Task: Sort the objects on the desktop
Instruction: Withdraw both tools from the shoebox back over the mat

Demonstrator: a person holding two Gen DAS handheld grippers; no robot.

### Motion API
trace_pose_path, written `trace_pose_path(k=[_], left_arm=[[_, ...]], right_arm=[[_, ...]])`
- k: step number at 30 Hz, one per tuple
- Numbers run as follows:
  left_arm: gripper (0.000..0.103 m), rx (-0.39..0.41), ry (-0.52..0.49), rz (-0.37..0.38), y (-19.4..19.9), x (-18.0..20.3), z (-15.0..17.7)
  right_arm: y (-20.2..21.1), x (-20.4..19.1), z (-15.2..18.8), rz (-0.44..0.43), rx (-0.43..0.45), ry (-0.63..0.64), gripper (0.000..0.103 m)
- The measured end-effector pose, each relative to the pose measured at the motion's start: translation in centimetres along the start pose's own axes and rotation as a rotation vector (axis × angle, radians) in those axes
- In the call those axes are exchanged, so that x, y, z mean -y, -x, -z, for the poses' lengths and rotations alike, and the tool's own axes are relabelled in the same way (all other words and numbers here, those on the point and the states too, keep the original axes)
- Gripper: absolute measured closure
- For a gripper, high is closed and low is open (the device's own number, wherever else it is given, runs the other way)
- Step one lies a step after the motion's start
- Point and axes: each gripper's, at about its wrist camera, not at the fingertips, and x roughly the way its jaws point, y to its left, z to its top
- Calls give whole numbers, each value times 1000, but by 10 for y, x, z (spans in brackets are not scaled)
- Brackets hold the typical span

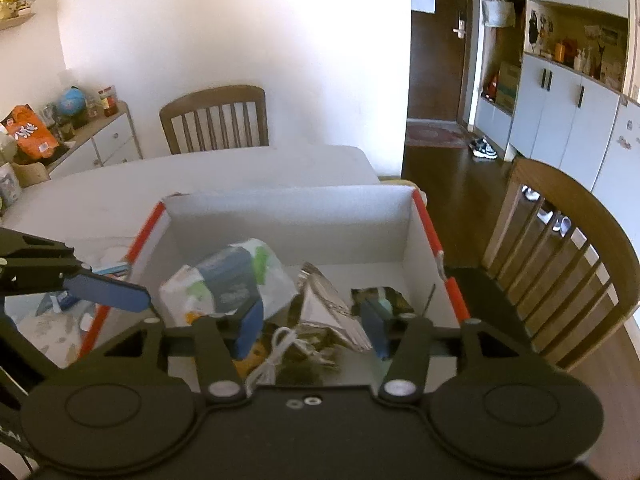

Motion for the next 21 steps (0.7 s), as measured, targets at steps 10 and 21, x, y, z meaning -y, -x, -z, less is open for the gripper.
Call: trace_pose_path(k=[10,21], left_arm=[[16,42,-22,49,33,-11,28],[0,76,-9,43,80,-55,61]], right_arm=[[18,-38,3,28,33,-13,30],[30,-100,3,29,75,-13,22]])
